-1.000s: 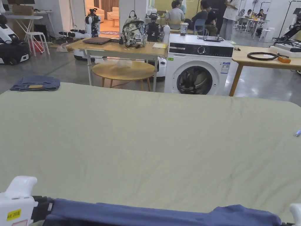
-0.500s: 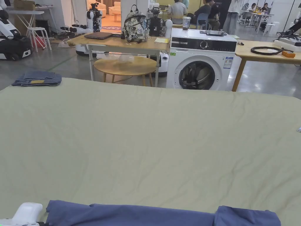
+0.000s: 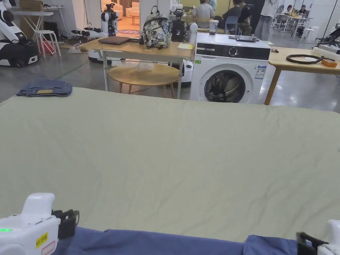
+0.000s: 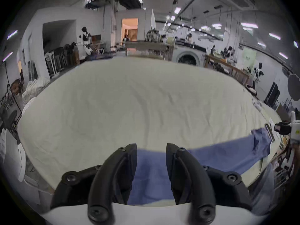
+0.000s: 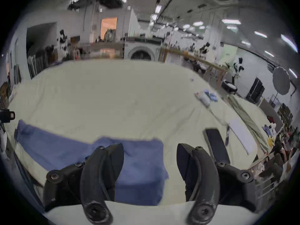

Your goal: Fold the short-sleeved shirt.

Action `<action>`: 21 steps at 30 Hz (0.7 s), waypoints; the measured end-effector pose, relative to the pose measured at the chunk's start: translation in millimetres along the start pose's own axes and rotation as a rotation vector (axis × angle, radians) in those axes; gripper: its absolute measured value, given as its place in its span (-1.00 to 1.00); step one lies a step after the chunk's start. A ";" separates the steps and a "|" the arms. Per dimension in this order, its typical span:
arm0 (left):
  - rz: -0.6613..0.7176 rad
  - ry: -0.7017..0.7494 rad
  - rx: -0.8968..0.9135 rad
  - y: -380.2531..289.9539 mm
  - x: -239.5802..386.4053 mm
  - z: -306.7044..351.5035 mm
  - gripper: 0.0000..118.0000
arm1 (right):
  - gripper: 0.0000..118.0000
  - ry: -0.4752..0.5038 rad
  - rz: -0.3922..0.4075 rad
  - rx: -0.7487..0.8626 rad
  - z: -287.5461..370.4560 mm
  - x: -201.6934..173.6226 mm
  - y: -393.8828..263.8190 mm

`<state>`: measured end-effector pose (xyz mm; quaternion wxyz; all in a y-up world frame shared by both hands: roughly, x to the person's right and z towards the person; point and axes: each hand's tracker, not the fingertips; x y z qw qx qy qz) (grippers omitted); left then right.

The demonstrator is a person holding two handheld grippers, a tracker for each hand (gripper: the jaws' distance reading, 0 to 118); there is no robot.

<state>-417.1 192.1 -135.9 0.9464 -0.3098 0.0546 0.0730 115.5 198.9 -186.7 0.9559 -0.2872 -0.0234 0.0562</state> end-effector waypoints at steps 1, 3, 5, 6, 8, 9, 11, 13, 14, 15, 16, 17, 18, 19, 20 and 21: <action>-0.009 -0.003 0.052 3.8 6.9 1.1 -0.42 | 0.19 0.021 -0.022 0.061 2.9 -10.1 3.1; -0.033 0.013 0.147 9.6 17.1 0.9 -0.42 | 0.19 0.038 -0.058 0.172 6.5 -25.5 10.3; -0.056 0.035 0.255 16.9 32.1 6.3 -0.42 | 0.17 0.041 -0.091 0.270 11.5 -45.0 19.0; -0.068 0.042 0.295 20.5 38.2 8.9 -0.42 | 0.05 0.051 -0.099 0.314 14.1 -52.6 23.0; -0.096 0.066 0.381 27.8 60.6 22.9 -0.48 | -0.36 0.044 -0.104 0.391 18.1 -68.0 30.6; -0.114 0.084 0.414 30.5 66.5 25.7 -0.65 | -0.70 0.046 -0.112 0.420 21.0 -76.8 35.2; -0.138 0.112 0.493 34.4 76.0 30.5 -0.96 | -0.93 0.055 -0.116 0.450 23.7 -87.4 42.6; -0.139 0.115 0.506 38.4 81.0 35.3 -1.00 | -1.00 0.070 -0.118 0.474 26.1 -95.9 48.5; -0.135 0.112 0.520 39.8 81.6 37.5 -1.00 | -1.00 0.071 -0.118 0.483 26.7 -99.6 50.8; -0.134 0.109 0.521 41.3 82.3 39.3 -1.00 | -1.00 0.077 -0.119 0.493 27.0 -102.3 52.4; -0.132 0.110 0.522 42.6 82.2 40.8 -1.00 | -1.00 0.082 -0.118 0.498 27.2 -105.2 53.9; -0.132 0.111 0.519 43.7 80.5 42.1 -1.00 | -1.00 0.091 -0.112 0.498 26.2 -107.2 56.1; -0.134 0.113 0.513 44.2 78.1 43.2 -1.00 | -1.00 0.099 -0.109 0.494 25.8 -109.5 57.2; -0.133 0.113 0.496 45.4 71.6 43.2 -1.00 | -1.00 0.103 -0.110 0.495 25.4 -112.1 57.7; -0.129 0.091 0.447 46.5 64.3 43.0 -1.00 | -1.00 0.109 -0.107 0.493 24.3 -113.9 58.3; -0.127 0.092 0.410 47.4 56.7 42.6 -1.00 | -1.00 0.112 -0.103 0.491 22.6 -115.8 58.7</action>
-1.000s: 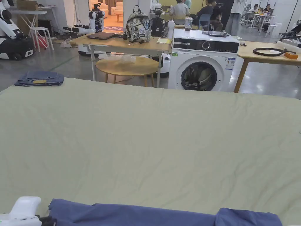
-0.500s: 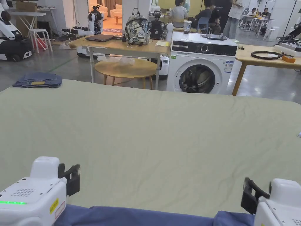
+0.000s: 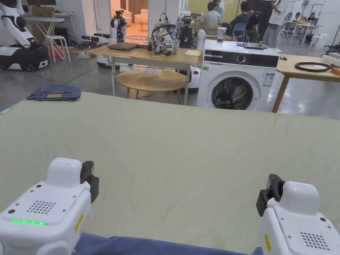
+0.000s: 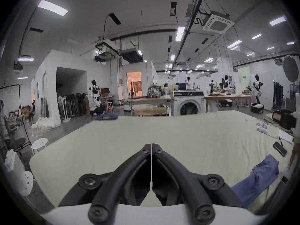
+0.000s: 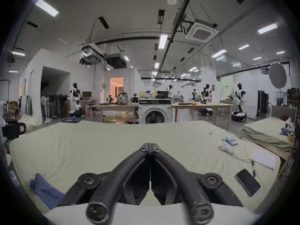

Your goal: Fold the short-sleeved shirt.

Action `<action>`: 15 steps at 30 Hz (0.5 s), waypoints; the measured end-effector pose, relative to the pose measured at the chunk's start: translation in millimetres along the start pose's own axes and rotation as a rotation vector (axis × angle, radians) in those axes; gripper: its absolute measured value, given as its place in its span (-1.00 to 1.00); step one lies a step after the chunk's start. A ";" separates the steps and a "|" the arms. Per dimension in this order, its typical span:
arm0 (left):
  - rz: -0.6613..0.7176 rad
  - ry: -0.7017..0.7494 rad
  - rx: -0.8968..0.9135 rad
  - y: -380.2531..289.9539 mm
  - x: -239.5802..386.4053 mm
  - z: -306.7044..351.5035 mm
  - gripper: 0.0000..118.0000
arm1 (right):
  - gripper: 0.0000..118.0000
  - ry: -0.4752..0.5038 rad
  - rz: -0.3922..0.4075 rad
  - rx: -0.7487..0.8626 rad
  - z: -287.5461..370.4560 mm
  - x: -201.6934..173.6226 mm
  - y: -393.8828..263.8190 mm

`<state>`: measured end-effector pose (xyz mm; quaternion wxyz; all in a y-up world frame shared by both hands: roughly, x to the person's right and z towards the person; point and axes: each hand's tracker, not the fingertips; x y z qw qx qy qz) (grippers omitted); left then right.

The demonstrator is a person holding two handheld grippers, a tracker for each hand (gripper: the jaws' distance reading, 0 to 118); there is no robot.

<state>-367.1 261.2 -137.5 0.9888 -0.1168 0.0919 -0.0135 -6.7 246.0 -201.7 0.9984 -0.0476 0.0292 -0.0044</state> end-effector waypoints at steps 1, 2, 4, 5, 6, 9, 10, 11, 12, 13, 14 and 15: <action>0.003 -0.005 -0.042 -1.5 -9.3 -1.9 -1.00 | -1.00 0.003 0.006 -0.004 -1.4 -1.9 -0.6; 0.014 -0.038 -0.102 -3.8 -21.8 -5.3 -1.00 | -1.00 0.010 0.012 -0.008 -2.8 -3.3 -1.5; 0.039 -0.068 -0.212 -11.2 -45.7 -11.8 -1.00 | -1.00 0.024 0.023 -0.018 -5.4 -5.0 -3.7; 0.055 -0.092 -0.298 -16.4 -59.3 -16.9 -1.00 | -1.00 0.030 0.031 -0.023 -6.5 -6.3 -4.9; 0.068 -0.113 -0.332 -22.3 -72.3 -20.4 -1.00 | -1.00 0.034 0.037 -0.027 -7.3 -7.3 -6.2; 0.173 -0.170 -0.479 -43.7 -110.3 -32.8 -1.00 | -1.00 0.047 0.061 -0.044 -10.6 -9.6 -11.9; 0.224 -0.216 -0.529 -48.9 -121.1 -34.7 -1.00 | -1.00 0.052 0.065 -0.051 -11.7 -10.0 -13.9; 0.278 -0.262 -0.592 -57.0 -132.5 -41.2 -1.00 | -1.00 0.059 0.067 -0.058 -12.8 -10.2 -16.1; 0.307 -0.274 -0.630 -64.0 -139.3 -45.3 -1.00 | -1.00 0.062 0.070 -0.066 -13.4 -10.7 -18.2; 0.338 -0.304 -0.664 -71.6 -146.4 -49.9 -1.00 | -1.00 0.065 0.074 -0.074 -14.2 -11.0 -20.2; 0.374 -0.347 -0.701 -85.9 -159.9 -59.7 -1.00 | -1.00 0.067 0.077 -0.080 -14.8 -11.1 -22.3; 0.397 -0.361 -0.722 -92.4 -164.1 -63.2 -0.80 | -1.00 0.069 0.076 -0.084 -15.2 -10.8 -24.2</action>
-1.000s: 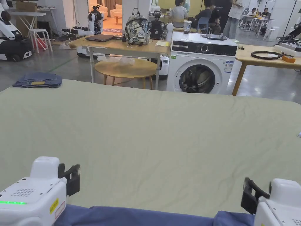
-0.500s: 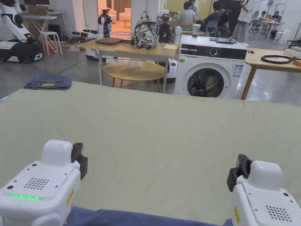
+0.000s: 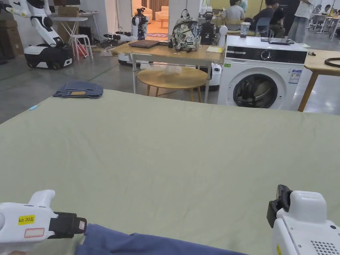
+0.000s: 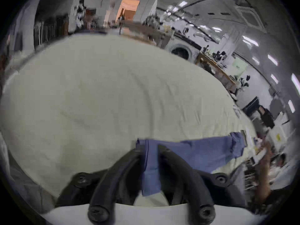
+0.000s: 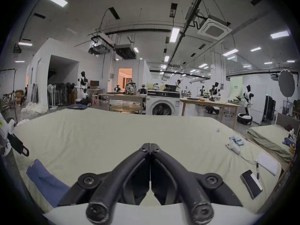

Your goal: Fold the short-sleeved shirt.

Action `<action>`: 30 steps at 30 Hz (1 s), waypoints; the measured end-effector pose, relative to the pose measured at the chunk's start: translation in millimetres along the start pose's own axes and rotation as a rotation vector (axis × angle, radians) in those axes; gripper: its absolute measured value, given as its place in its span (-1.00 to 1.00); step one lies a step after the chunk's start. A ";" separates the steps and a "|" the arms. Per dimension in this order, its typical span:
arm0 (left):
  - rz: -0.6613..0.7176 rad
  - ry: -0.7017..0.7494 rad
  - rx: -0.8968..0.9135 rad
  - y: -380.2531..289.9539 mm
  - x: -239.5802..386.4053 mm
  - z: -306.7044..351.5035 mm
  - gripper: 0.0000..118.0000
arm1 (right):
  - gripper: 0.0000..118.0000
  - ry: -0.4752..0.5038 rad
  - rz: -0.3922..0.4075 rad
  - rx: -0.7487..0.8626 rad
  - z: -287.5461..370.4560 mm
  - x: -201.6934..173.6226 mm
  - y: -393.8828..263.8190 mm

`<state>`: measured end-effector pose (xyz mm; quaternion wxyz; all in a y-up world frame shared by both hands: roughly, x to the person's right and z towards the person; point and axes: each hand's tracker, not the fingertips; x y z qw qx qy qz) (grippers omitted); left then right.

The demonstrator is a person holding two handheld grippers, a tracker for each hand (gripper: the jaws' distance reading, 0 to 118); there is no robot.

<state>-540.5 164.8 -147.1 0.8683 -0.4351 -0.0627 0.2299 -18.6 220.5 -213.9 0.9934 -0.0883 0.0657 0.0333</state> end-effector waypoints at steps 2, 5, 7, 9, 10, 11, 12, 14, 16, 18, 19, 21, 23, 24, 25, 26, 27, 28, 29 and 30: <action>0.060 -0.107 -0.054 -2.3 -18.3 -10.9 -0.28 | -1.00 0.001 0.002 -0.008 -0.5 0.2 -3.7; 0.158 -0.183 -0.129 -11.7 -22.6 -26.3 -0.03 | -1.00 0.001 -0.007 -0.019 -1.3 2.2 -6.8; 0.191 -0.205 -0.176 -17.2 -35.8 -40.2 0.03 | -1.00 -0.002 -0.010 -0.027 -2.2 3.4 -7.8; 0.238 -0.285 -0.150 -22.1 -42.9 -51.4 0.04 | -1.00 -0.004 -0.011 -0.032 -2.8 4.7 -9.2; 0.260 -0.329 -0.128 -22.2 -45.0 -52.7 0.05 | -1.00 -0.004 -0.012 -0.035 -3.1 5.5 -9.6; 0.298 -0.376 -0.128 -24.5 -35.4 -52.3 0.05 | -1.00 -0.005 -0.013 -0.037 -3.4 6.0 -10.0; 0.334 -0.416 -0.143 -25.8 -35.2 -57.3 0.05 | -1.00 -0.008 -0.015 -0.038 -3.6 6.4 -10.4; 0.350 -0.469 -0.190 -28.4 -31.0 -70.5 0.05 | -1.00 -0.007 -0.024 -0.042 -3.9 6.6 -11.5; 0.319 -0.449 -0.158 -30.6 -19.9 -70.9 -0.07 | -1.00 -0.008 -0.027 -0.046 -4.8 6.5 -12.8; 0.286 -0.399 -0.156 -30.7 -11.8 -74.8 -0.69 | -1.00 -0.007 -0.026 -0.052 -4.4 4.9 -14.0; 0.288 -0.345 -0.165 -24.2 -27.4 -78.4 -0.87 | -1.00 -0.005 -0.028 -0.055 -4.7 4.8 -14.6; 0.338 -0.392 -0.146 -28.2 -30.0 -77.5 -0.93 | -1.00 -0.001 -0.030 -0.059 -4.5 4.2 -15.5; 0.324 -0.364 -0.110 -39.9 -6.0 -67.0 -0.97 | -1.00 0.001 -0.025 -0.061 -4.5 4.0 -16.1; 0.317 -0.361 -0.094 -40.5 -3.0 -62.7 -0.98 | -1.00 0.001 -0.022 -0.061 -4.6 4.2 -16.3; 0.321 -0.368 -0.060 -40.9 -0.4 -56.9 -0.99 | -1.00 0.003 -0.021 -0.061 -4.5 4.1 -16.4; 0.330 -0.376 -0.042 -40.5 1.9 -51.1 -0.99 | -1.00 0.003 -0.021 -0.061 -4.8 4.6 -16.4; 0.328 -0.380 -0.029 -30.3 -12.2 -51.0 -0.99 | -1.00 0.003 -0.022 -0.061 -5.3 5.1 -16.2; 0.319 -0.370 -0.014 -27.7 -10.1 -44.7 -0.99 | -1.00 0.005 -0.023 -0.062 -5.8 5.6 -16.0; 0.307 -0.362 0.000 -24.1 -7.8 -37.0 -0.99 | -1.00 0.007 -0.024 -0.063 -6.2 5.8 -15.9; 0.301 -0.363 0.011 -19.5 -6.6 -28.0 -0.99 | -1.00 0.008 -0.025 -0.062 -6.6 6.2 -15.7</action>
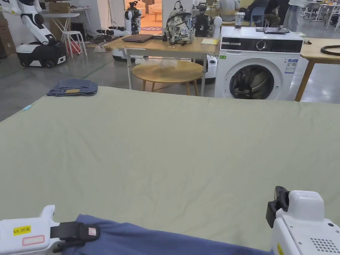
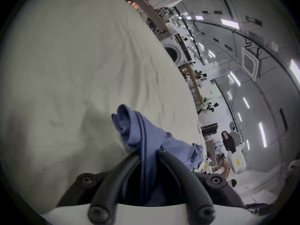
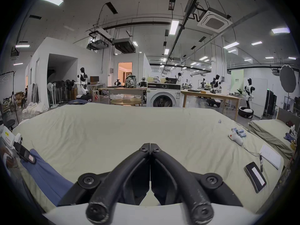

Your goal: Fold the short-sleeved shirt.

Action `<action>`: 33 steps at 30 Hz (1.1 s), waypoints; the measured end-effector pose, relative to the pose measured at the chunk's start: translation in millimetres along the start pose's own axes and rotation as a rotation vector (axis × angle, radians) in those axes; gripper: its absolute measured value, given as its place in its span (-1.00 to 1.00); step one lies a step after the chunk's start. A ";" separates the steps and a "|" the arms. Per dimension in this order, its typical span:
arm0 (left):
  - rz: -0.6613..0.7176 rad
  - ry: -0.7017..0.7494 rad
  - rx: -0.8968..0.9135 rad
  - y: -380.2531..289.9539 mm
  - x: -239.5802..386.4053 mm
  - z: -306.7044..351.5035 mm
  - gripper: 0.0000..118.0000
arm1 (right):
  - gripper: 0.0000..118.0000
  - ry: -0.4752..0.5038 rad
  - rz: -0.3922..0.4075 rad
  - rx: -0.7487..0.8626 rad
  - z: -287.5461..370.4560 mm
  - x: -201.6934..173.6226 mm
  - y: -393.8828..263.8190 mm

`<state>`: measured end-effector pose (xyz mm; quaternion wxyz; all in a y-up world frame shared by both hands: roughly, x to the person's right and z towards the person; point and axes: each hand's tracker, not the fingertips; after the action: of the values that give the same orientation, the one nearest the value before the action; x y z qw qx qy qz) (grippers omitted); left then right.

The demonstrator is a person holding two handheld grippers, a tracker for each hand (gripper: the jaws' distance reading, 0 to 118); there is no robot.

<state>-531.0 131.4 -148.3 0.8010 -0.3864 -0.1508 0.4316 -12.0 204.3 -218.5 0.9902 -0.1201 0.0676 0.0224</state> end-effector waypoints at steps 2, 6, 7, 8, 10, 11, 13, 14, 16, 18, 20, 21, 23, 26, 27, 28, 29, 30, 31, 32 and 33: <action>-0.021 0.031 0.026 11.0 3.0 15.4 -0.99 | -1.00 0.002 0.001 0.001 -0.7 0.5 0.5; -0.044 0.099 0.066 21.3 28.7 46.0 -0.99 | -1.00 0.007 -0.002 0.003 -1.9 1.5 1.6; -0.073 0.155 0.081 24.8 33.1 53.2 -0.99 | -1.00 0.008 -0.003 0.004 -1.8 1.2 2.0; -0.076 0.191 0.077 27.1 39.0 57.7 -0.99 | -1.00 0.009 -0.003 0.005 -1.9 1.2 2.3; -0.083 0.260 0.071 19.7 66.4 58.0 -0.99 | -1.00 0.013 0.000 0.006 -2.2 1.3 3.0; -0.107 0.293 0.050 18.4 75.4 55.7 -0.99 | -1.00 0.014 0.001 0.007 -2.2 1.1 3.1; -0.147 0.341 0.025 11.0 94.9 47.6 -0.99 | -1.00 0.018 0.003 0.006 -2.9 1.3 4.0; -0.160 0.325 0.012 7.9 105.0 42.5 -0.99 | -1.00 0.018 0.002 0.006 -3.0 1.5 4.5; -0.166 0.294 -0.013 0.8 123.8 32.3 -0.99 | -1.00 0.019 -0.001 0.005 -2.9 2.1 5.3; -0.191 0.227 -0.048 10.8 114.0 23.3 -0.99 | -1.00 0.019 -0.002 0.006 -2.3 2.9 6.2; -0.196 0.180 -0.084 3.4 132.7 7.8 -0.99 | -1.00 0.019 -0.002 0.006 -1.3 4.0 7.1; -0.207 0.157 -0.110 0.7 139.1 2.8 -0.99 | -1.00 0.019 -0.002 0.008 -0.9 4.4 7.3; -0.211 0.151 -0.139 -6.6 152.6 -16.6 -0.99 | -1.00 0.016 0.000 0.007 -0.4 5.4 7.4; -0.265 0.192 -0.196 -17.0 165.9 -52.4 -0.99 | -1.00 0.013 -0.001 0.004 0.3 7.5 6.9; -0.270 0.197 -0.214 -20.3 167.6 -64.3 -0.99 | -1.00 0.011 -0.001 0.003 0.6 8.0 6.7; -0.270 0.197 -0.231 -23.4 168.0 -77.3 -0.99 | -1.00 0.009 -0.001 0.001 0.9 8.8 6.3; -0.255 0.204 -0.255 -26.3 164.2 -91.8 -0.99 | -1.00 0.006 -0.003 -0.001 1.2 9.8 5.7; -0.217 0.210 -0.276 -31.5 163.5 -105.4 -0.99 | -1.00 0.005 -0.003 -0.003 1.4 11.0 5.2; -0.207 0.230 -0.289 -35.8 163.0 -119.9 -0.99 | -1.00 0.003 -0.003 -0.006 1.8 11.8 4.6; -0.242 0.286 -0.323 -39.4 162.0 -132.5 -0.99 | -1.00 -0.001 -0.001 -0.007 2.2 12.8 3.8; -0.259 0.332 -0.332 -39.1 153.6 -145.9 -0.99 | -1.00 -0.004 0.000 -0.008 2.6 13.9 3.1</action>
<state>-335.2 171.3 -228.9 0.7891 -0.5554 -0.1341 0.2255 1.9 208.3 -218.6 0.9898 -0.1241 0.0658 0.0230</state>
